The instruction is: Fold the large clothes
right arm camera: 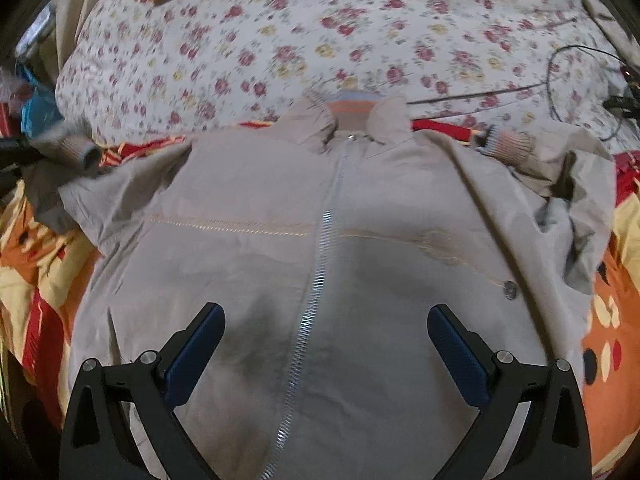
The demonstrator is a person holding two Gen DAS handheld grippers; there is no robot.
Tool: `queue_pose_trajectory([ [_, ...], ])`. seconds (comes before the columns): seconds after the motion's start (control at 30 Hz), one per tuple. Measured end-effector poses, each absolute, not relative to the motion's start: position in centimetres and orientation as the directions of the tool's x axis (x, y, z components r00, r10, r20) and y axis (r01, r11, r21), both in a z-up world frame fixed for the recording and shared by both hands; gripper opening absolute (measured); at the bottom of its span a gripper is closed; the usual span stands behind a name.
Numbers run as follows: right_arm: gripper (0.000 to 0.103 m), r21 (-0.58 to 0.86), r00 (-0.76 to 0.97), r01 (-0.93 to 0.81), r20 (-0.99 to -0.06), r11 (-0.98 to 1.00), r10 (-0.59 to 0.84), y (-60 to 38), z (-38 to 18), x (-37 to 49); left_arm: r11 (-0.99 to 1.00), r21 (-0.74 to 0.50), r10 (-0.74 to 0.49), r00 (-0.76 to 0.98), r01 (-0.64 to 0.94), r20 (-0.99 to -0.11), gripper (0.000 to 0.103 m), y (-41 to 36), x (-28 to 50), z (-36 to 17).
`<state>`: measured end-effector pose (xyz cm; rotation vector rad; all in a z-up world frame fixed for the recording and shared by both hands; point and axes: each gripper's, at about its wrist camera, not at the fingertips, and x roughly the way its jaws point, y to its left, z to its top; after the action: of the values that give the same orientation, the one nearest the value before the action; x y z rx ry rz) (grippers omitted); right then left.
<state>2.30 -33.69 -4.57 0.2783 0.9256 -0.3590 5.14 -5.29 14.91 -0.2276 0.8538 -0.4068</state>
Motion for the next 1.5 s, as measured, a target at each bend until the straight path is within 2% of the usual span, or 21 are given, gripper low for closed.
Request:
queue_pose_trajectory([
  [0.17,0.102,0.091,0.566,0.46,-0.797,0.883,-0.212,-35.4,-3.3,0.0,0.783,-0.476,-0.621,0.471,0.4,-0.626,0.004,-11.9,2.8,15.8],
  [0.27,0.102,0.098,0.566,0.498,-0.79,0.862,-0.238,-36.9,-2.9,-1.5,0.756,-0.471,-0.648,0.417,0.455,-0.637,0.004,-16.6,2.2,13.5],
  [0.37,0.102,0.107,0.559,0.534,-0.789,0.839,-0.255,-38.5,-2.8,-2.7,0.741,-0.466,-0.651,0.345,0.484,-0.676,0.004,-21.6,1.8,8.7],
  [0.4,0.102,0.109,0.553,0.55,-0.791,0.828,-0.263,-39.2,-2.9,-3.2,0.741,-0.452,-0.641,0.325,0.496,-0.695,0.008,-23.2,1.5,6.8],
  [0.47,0.102,0.117,0.543,0.573,-0.796,0.811,-0.268,-40.2,-3.1,-4.0,0.746,-0.42,-0.609,0.273,0.517,-0.745,0.024,-25.8,1.3,2.9],
  [0.5,0.102,0.122,0.538,0.581,-0.8,0.805,-0.267,-40.7,-3.1,-4.4,0.745,-0.412,-0.599,0.253,0.525,-0.76,0.039,-26.7,1.3,1.6],
  [0.53,0.102,0.123,0.533,0.587,-0.803,0.8,-0.268,-41.0,-3.2,-4.7,0.743,-0.4,-0.588,0.237,0.536,-0.774,0.048,-27.2,1.3,0.5],
  [0.67,0.102,0.138,0.534,0.593,-0.805,0.793,-0.259,-41.8,-3.5,-5.3,0.742,-0.321,-0.543,0.247,0.589,-0.802,0.06,-27.0,1.7,-0.6],
  [0.73,0.102,0.156,0.541,0.589,-0.805,0.793,-0.243,-42.1,-3.6,-5.0,0.75,-0.276,-0.534,0.303,0.601,-0.79,0.073,-24.6,1.8,0.4],
  [0.83,0.102,0.13,0.548,0.566,-0.797,0.814,-0.254,-41.7,-3.6,-4.2,0.81,-0.173,-0.466,0.436,0.561,-0.769,0.08,-20.4,2.3,1.4],
  [0.93,0.102,0.101,0.551,0.514,-0.8,0.852,-0.238,-40.6,-3.8,-2.9,0.91,0.037,-0.236,0.588,0.413,-0.773,0.08,-16.8,5.0,0.2],
  [1.0,0.102,0.071,0.551,0.483,-0.799,0.873,-0.24,-39.8,-4.2,-1.4,0.937,0.121,-0.113,0.61,0.328,-0.784,0.078,-15.7,7.1,-1.6],
  [1.13,0.1,0.016,0.555,0.437,-0.791,0.9,-0.256,-39.1,-4.9,2.8,0.956,0.137,-0.036,0.571,0.258,-0.82,0.077,-15.3,11.4,-5.6],
  [1.17,0.093,0.012,0.563,0.415,-0.789,0.91,-0.246,-39.0,-5.2,3.6,0.96,0.14,-0.021,0.56,0.244,-0.828,0.077,-15.4,12.3,-6.4],
  [1.2,0.055,-0.011,0.553,0.407,-0.793,0.913,-0.256,-39.2,-5.6,4.5,0.965,0.131,-0.017,0.548,0.229,-0.836,0.075,-15.1,13.1,-7.1],
  [1.23,0.025,-0.033,0.524,0.418,-0.808,0.908,-0.27,-39.7,-5.8,5.2,0.969,0.113,-0.025,0.543,0.22,-0.84,0.075,-14.4,13.0,-7.2],
  [1.27,0.015,-0.017,0.521,0.445,-0.808,0.895,-0.275,-40.5,-5.3,5.0,0.973,0.086,-0.046,0.542,0.215,-0.839,0.076,-13.7,13.1,-7.4],
  [1.33,0.014,-0.002,0.557,0.498,-0.765,0.867,-0.322,-41.9,-3.6,3.7,0.975,0.053,-0.074,0.542,0.215,-0.837,0.077,-13.0,12.8,-7.8],
  [1.37,0.014,-0.071,0.548,0.522,-0.736,0.85,-0.397,-42.3,-3.0,3.0,0.975,0.045,-0.08,0.54,0.215,-0.838,0.078,-13.0,13.1,-8.1],
  [1.43,0.022,-0.203,0.493,0.519,-0.723,0.83,-0.485,-42.5,-3.8,2.6,0.977,0.038,-0.084,0.54,0.211,-0.838,0.079,-12.9,13.6,-8.4],
  [1.5,0.036,-0.29,0.398,0.472,-0.773,0.832,-0.495,-43.5,-5.9,2.3,0.977,0.03,-0.088,0.528,0.211,-0.844,0.078,-12.6,13.9,-8.3],
])
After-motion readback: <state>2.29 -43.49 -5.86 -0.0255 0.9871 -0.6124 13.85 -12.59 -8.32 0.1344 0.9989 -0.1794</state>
